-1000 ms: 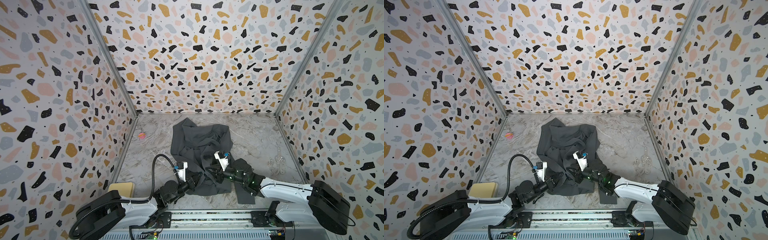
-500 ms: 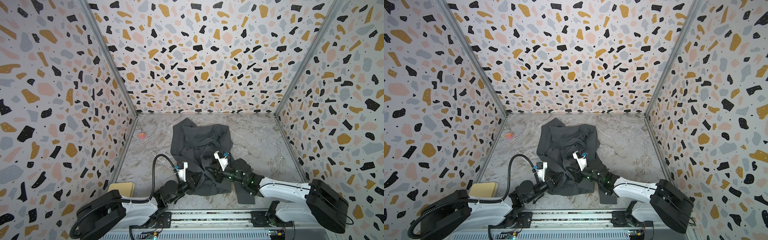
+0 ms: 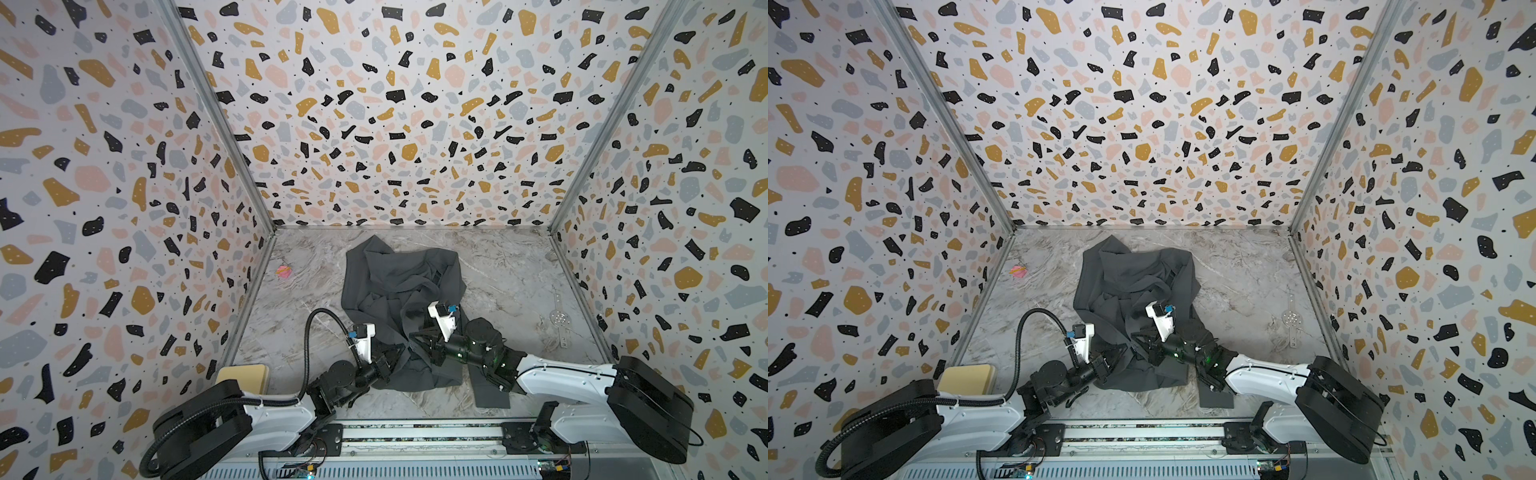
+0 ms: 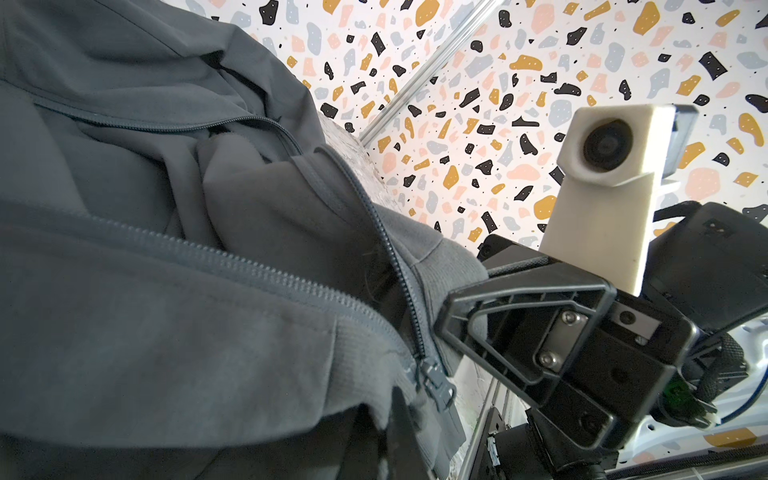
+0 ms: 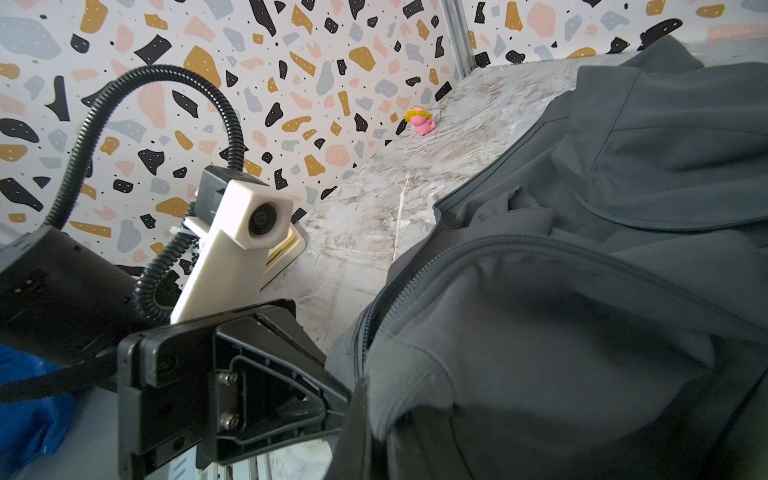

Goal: Zip up the jacket

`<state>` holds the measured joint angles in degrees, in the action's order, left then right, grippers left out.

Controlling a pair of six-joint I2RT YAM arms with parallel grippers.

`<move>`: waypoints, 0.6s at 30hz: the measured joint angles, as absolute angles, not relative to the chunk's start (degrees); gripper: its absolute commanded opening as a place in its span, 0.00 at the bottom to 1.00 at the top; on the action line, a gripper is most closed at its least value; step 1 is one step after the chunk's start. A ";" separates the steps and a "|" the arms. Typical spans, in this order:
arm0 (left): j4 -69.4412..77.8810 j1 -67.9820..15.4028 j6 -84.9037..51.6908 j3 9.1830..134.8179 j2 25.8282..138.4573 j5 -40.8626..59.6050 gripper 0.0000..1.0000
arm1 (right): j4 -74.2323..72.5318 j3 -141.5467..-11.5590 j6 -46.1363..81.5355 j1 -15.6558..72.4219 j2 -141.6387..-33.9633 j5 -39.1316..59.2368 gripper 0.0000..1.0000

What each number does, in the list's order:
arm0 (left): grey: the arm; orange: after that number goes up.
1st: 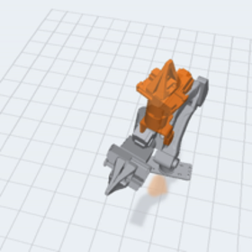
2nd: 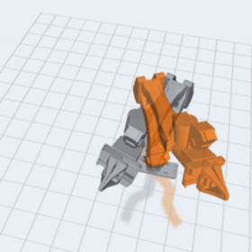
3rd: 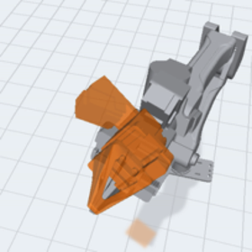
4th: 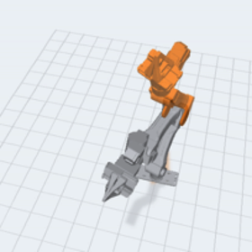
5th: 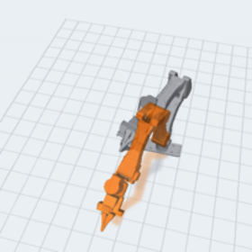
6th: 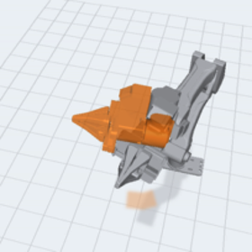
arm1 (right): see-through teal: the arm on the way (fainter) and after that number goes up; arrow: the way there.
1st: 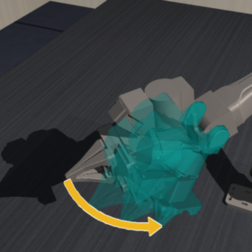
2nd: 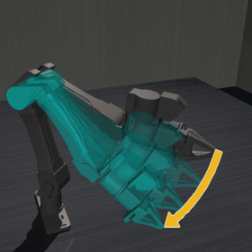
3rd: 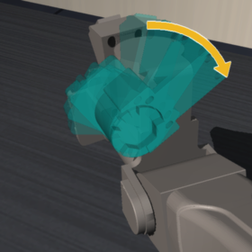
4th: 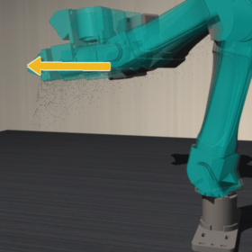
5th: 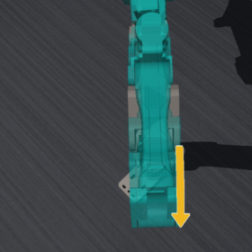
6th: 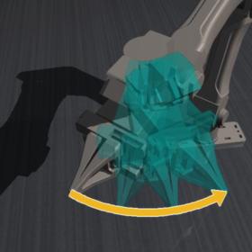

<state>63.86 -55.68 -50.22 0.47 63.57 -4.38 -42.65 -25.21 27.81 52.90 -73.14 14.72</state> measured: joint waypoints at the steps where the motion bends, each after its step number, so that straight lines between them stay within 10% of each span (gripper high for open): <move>1: 63.96 -55.68 -50.22 0.47 63.57 -4.38 0.00 | -43.07 -25.15 27.92 52.90 -73.30 14.63 0.00; 18: 64.12 -55.66 -50.37 0.40 63.44 -4.84 0.00 | -48.05 -24.80 29.41 52.88 -76.16 14.50 0.00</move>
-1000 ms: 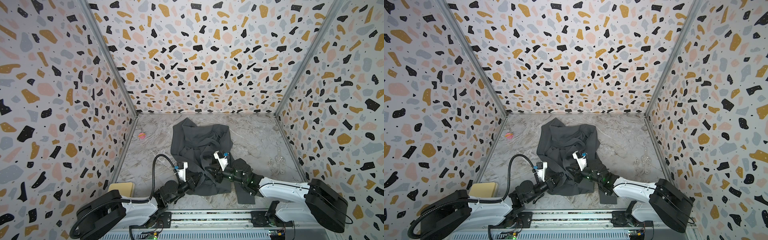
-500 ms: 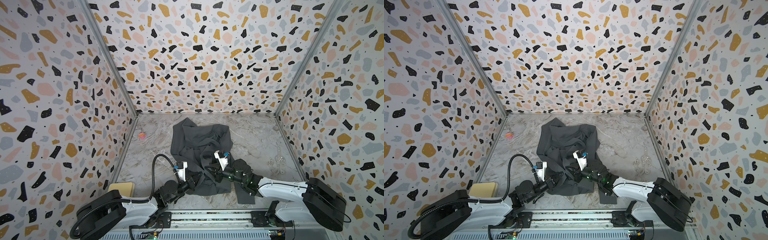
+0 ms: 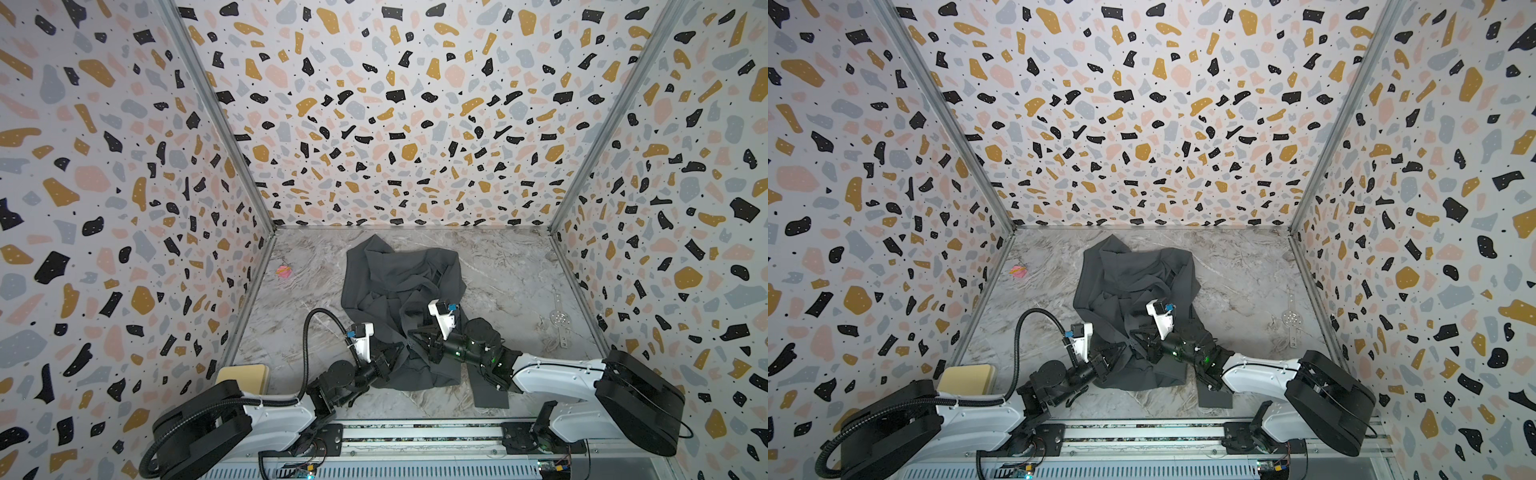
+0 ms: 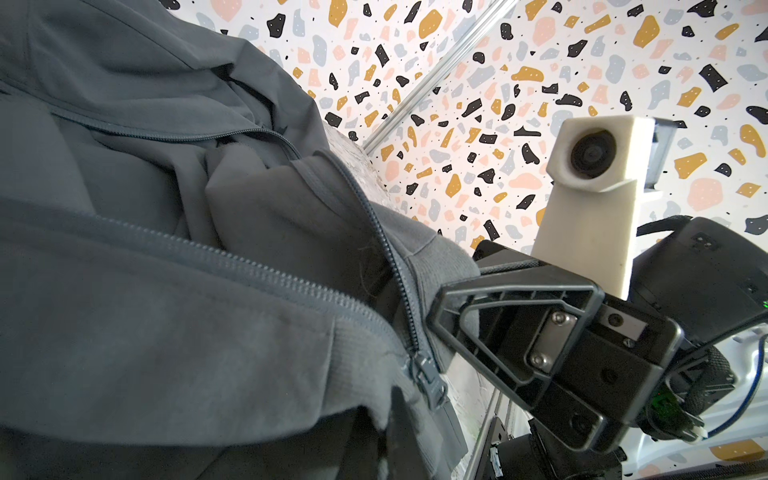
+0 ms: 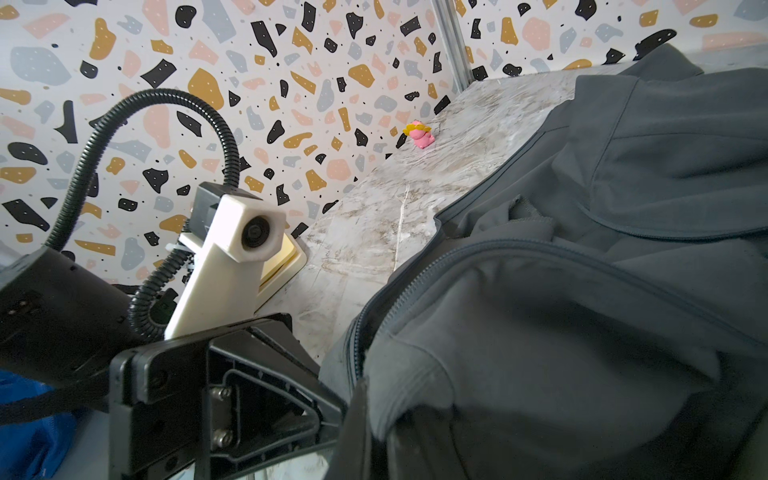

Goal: Zip up the jacket

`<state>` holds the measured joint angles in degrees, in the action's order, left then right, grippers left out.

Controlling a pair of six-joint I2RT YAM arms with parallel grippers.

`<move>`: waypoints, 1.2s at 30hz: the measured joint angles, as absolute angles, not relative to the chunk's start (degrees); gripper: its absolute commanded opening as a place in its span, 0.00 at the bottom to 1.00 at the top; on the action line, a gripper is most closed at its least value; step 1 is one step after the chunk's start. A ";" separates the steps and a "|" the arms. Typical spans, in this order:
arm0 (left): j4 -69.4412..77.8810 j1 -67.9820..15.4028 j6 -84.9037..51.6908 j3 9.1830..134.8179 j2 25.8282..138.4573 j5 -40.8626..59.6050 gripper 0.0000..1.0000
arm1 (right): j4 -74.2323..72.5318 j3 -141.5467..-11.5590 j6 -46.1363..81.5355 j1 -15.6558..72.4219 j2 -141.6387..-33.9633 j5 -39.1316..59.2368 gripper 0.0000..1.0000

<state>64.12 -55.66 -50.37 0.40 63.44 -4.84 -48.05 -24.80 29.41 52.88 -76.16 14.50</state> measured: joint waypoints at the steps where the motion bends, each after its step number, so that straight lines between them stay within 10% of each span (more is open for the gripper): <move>1: 64.12 -55.66 -50.35 0.40 63.44 -4.84 0.00 | -48.10 -24.80 29.41 52.88 -76.18 14.50 0.00; 36: 63.05 -55.66 -50.22 0.40 63.44 -4.78 0.00 | -48.27 -26.59 28.91 52.29 -79.05 16.19 0.00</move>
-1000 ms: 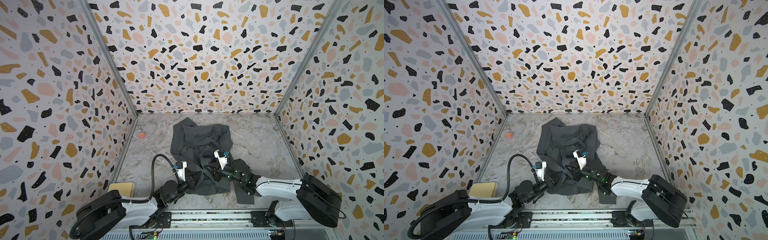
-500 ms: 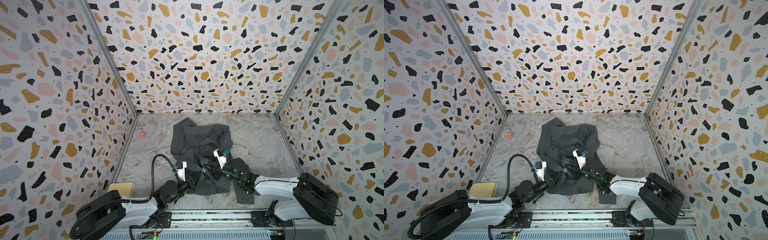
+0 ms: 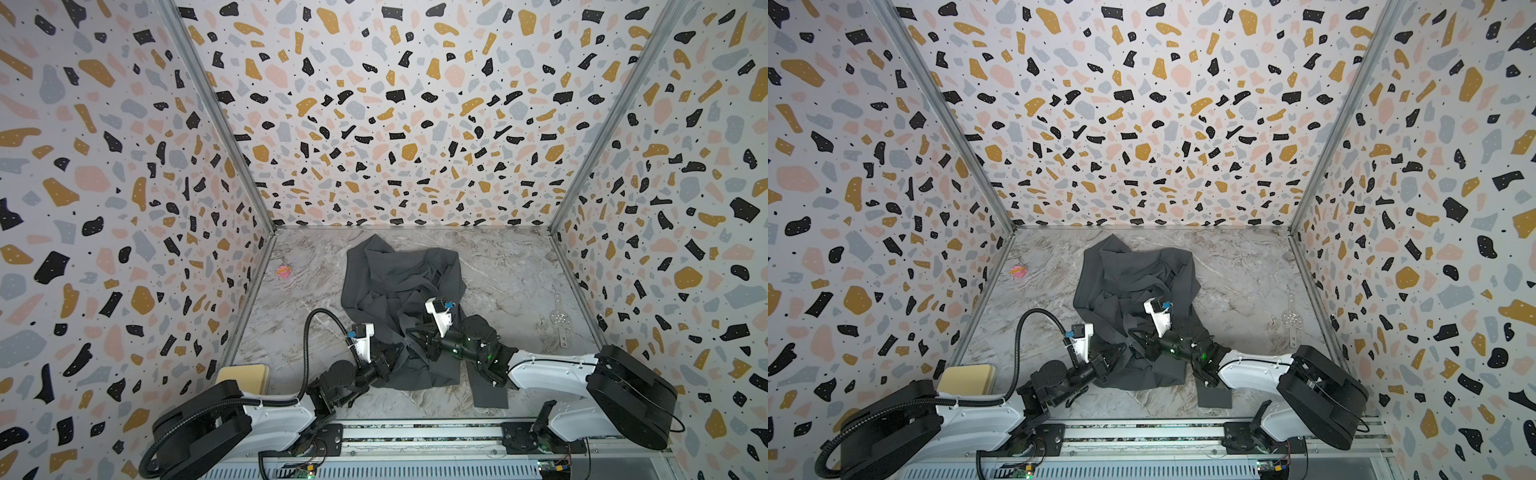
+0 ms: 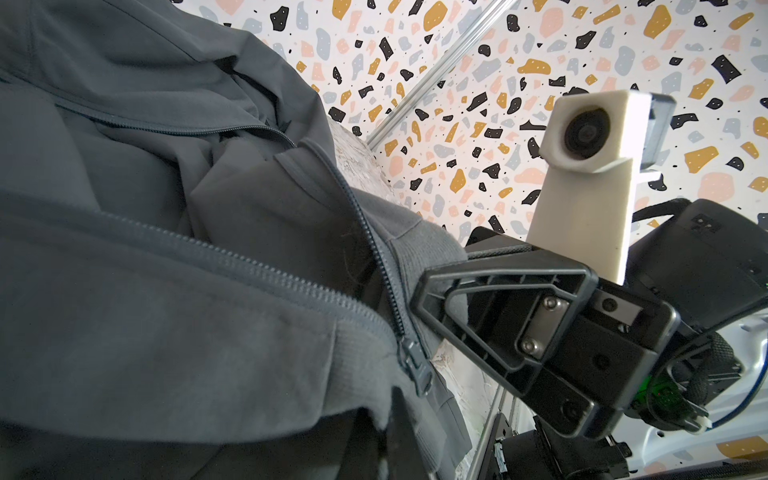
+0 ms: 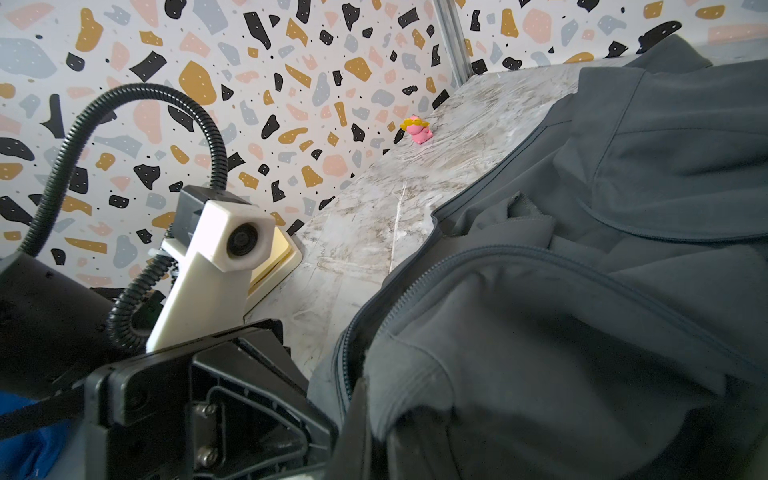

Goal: Zip up the jacket

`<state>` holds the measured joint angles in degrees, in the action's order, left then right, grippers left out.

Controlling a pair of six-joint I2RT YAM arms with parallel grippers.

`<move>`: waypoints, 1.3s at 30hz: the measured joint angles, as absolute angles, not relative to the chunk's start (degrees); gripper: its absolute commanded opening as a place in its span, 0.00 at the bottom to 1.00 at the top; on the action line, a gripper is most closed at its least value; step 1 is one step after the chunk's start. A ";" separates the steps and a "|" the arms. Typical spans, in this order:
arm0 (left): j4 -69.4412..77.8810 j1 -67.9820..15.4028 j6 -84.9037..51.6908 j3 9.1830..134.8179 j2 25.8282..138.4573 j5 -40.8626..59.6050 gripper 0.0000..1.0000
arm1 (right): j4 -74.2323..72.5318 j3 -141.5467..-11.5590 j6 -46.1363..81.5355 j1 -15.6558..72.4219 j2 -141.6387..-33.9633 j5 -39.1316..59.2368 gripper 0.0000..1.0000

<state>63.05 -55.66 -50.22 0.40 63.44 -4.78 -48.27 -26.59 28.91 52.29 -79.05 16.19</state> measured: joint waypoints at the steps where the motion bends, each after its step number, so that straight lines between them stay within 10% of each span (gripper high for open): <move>1: 63.05 -55.66 -50.22 0.40 63.46 -4.80 0.00 | -48.27 -26.68 28.93 52.29 -79.18 16.23 0.00; 39: 63.11 -55.22 -50.30 0.36 62.00 -3.22 0.00 | -56.31 -27.40 34.68 51.31 -87.44 14.81 0.00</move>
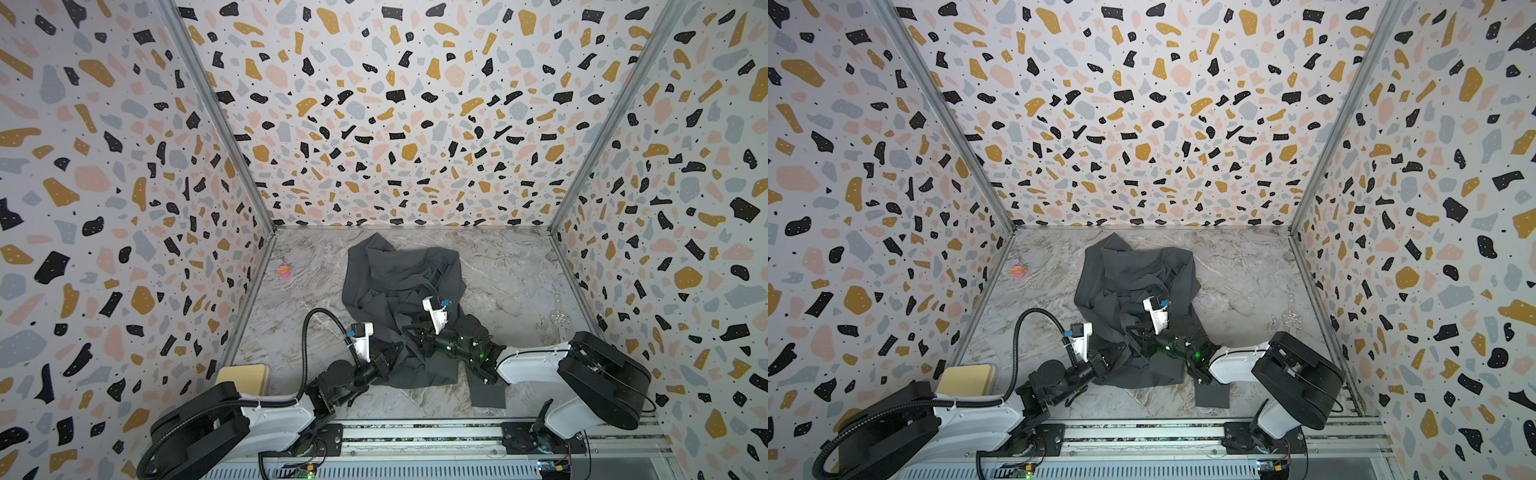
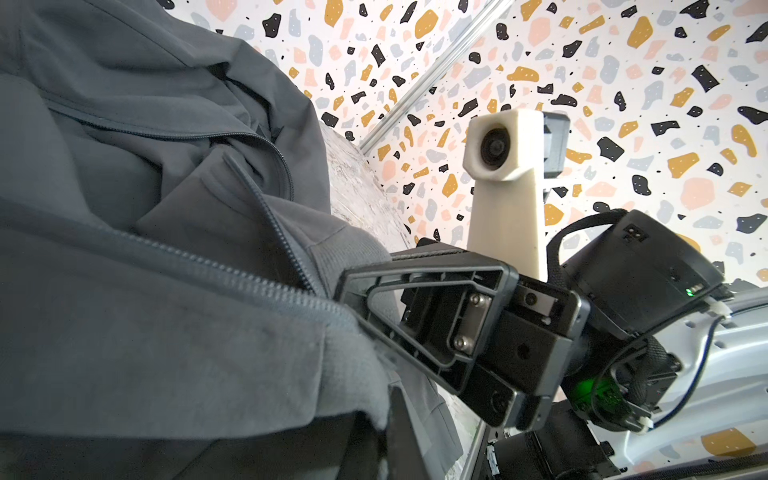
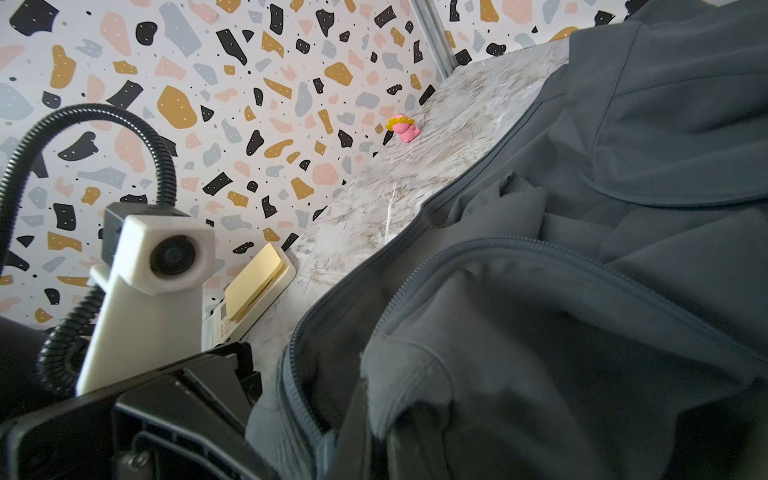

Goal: Zip up the jacket

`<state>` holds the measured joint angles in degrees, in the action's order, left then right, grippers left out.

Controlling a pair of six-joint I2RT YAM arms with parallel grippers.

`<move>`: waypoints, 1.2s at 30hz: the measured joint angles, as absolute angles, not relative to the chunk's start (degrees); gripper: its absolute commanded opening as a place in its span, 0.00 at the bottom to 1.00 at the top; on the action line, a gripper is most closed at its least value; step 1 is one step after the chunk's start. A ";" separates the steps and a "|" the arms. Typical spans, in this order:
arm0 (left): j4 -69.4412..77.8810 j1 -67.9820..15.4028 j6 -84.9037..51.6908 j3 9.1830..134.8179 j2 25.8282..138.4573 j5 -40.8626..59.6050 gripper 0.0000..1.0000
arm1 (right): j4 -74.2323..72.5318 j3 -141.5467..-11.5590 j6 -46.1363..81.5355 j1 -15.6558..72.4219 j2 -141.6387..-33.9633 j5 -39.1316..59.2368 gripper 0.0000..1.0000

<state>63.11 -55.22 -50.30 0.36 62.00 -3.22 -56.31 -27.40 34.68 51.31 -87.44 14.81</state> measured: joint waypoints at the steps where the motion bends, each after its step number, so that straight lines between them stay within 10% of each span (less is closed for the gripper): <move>1: 62.98 -55.22 -50.30 0.36 61.93 -2.98 0.00 | -56.31 -27.40 34.72 51.31 -87.44 14.96 0.00; 13: 65.71 -55.18 -50.41 0.36 66.39 -1.21 0.00 | -56.84 -27.40 37.47 51.00 -87.44 15.53 0.00; 20: 65.54 -55.22 -50.35 0.36 66.39 -0.27 0.00 | -55.07 -27.40 37.74 49.84 -86.35 16.78 0.34; 36: 59.81 -55.31 -50.17 0.36 62.22 1.48 0.00 | -25.74 -32.27 11.31 45.21 -65.32 11.31 0.40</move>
